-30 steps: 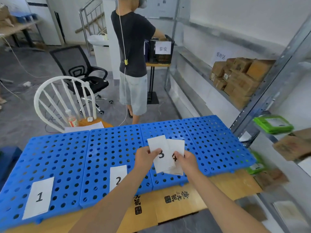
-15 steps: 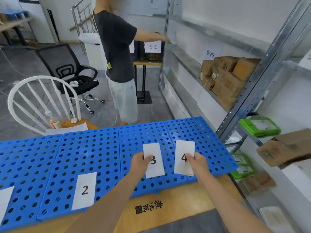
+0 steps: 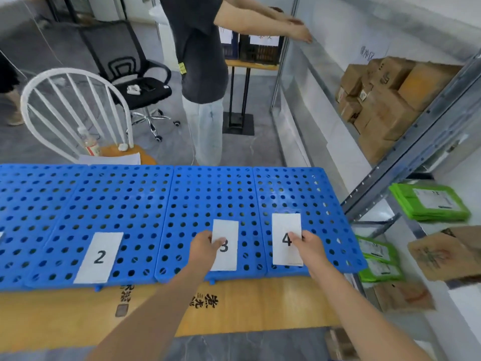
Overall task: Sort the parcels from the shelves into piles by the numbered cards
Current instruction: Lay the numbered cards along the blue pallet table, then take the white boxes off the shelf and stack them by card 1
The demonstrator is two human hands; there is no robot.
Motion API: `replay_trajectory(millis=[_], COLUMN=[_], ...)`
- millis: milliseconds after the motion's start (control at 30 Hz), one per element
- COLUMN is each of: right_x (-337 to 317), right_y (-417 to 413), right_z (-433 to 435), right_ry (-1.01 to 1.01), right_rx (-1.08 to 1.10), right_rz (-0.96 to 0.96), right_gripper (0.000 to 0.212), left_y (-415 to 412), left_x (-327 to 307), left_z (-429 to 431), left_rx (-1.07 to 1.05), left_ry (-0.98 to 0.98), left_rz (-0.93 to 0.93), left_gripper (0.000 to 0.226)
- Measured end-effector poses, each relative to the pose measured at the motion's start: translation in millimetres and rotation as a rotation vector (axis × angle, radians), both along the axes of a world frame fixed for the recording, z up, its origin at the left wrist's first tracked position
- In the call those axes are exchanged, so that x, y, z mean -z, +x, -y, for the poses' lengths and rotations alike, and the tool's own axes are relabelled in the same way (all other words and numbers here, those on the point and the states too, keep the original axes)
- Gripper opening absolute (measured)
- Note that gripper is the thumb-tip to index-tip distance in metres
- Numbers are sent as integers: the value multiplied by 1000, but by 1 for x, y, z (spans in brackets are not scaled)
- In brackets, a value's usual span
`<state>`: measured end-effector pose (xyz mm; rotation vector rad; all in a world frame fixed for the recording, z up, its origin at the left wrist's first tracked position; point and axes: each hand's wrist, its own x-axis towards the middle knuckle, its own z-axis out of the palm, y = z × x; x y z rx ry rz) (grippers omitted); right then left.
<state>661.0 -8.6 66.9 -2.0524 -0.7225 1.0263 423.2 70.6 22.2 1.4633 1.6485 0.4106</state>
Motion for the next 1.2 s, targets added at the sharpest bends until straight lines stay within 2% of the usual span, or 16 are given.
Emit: replay_trajectory(millis=[133, 333, 400, 500, 567, 633, 733, 867, 1000, 1200], right_x=[11, 24, 23, 21, 12, 7, -2, 2, 26, 51], right_y=[21, 41, 46, 55, 68, 70, 73, 88, 94, 96], right_z=[2, 9, 12, 14, 20, 17, 13, 16, 23, 24], right_ry=[-16, -35, -28, -20, 8, 24, 25, -34, -46, -4], right_rx=[-20, -23, -33, -26, 30, 28, -91, -173, -121, -51], right_rz=[20, 30, 39, 63, 61, 74, 119, 190, 186, 179], right_gripper=[18, 19, 16, 17, 20, 23, 20, 21, 26, 21], left_y=[-10, -7, -6, 3, 26, 47, 82, 123, 133, 127], left_x=[13, 17, 16, 7, -10, -26, -52, -75, -74, -80], left_z=[7, 7, 7, 7, 10, 8, 11, 23, 33, 41], left_rx=[-78, -162, -176, -181, -110, -11, 133, 298, 367, 431], left_ry=[-41, 2, 38, 110, 234, 339, 439, 659, 662, 686], left_rz=[-36, -80, -179, -296, -261, -179, -79, -177, -257, -290], left_gripper=[26, 17, 26, 50, 55, 47, 38, 34, 37, 37])
